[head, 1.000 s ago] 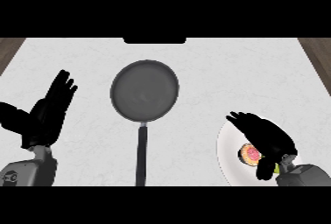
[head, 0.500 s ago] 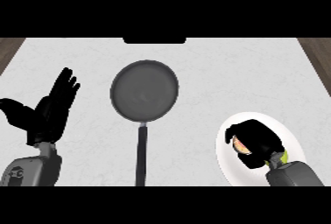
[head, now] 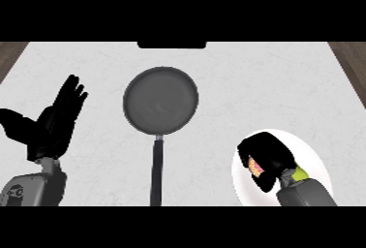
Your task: Pick the cupcake from the plate and place it in the pan
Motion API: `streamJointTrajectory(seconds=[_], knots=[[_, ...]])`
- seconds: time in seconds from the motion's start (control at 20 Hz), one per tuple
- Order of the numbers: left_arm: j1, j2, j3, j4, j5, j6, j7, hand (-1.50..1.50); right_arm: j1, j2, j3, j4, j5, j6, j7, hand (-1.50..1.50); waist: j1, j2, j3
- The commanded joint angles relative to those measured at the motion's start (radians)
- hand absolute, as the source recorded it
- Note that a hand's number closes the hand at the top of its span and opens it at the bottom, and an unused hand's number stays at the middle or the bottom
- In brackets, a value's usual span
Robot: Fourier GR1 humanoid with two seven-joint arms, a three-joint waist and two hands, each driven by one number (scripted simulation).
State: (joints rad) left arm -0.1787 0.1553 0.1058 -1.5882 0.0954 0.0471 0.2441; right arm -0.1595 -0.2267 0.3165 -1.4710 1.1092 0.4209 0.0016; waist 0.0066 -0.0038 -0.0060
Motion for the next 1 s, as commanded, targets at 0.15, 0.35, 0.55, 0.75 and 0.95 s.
streamJointTrajectory(seconds=[0.15, 0.35, 0.55, 0.75, 0.95], knots=[[-0.030, -0.007, -0.035, 0.009, -0.002, -0.024, 0.005, 0.00, -0.098, 0.221, 0.162, 0.031, -0.010, -0.037, 0.393, 1.50, 0.095, 0.020, 0.004], [-0.049, -0.026, -0.063, 0.008, -0.009, -0.024, 0.012, 0.00, -0.202, 0.224, 0.227, 0.013, -0.012, -0.125, 0.599, 1.50, 0.117, 0.010, 0.005], [-0.074, -0.025, -0.063, 0.028, -0.004, -0.031, 0.020, 0.00, -0.368, 0.226, 0.311, -0.007, 0.077, -0.201, 0.795, 1.50, 0.129, 0.003, 0.001], [-0.062, -0.035, -0.084, 0.050, -0.021, -0.034, 0.002, 0.00, -0.552, 0.226, 0.372, -0.008, 0.125, -0.198, 0.978, 1.50, 0.151, 0.000, -0.002], [-0.095, -0.040, -0.096, 0.048, -0.009, -0.049, 0.017, 0.00, -0.706, 0.226, 0.393, 0.039, 0.086, -0.202, 1.133, 1.50, 0.176, 0.007, -0.001]])
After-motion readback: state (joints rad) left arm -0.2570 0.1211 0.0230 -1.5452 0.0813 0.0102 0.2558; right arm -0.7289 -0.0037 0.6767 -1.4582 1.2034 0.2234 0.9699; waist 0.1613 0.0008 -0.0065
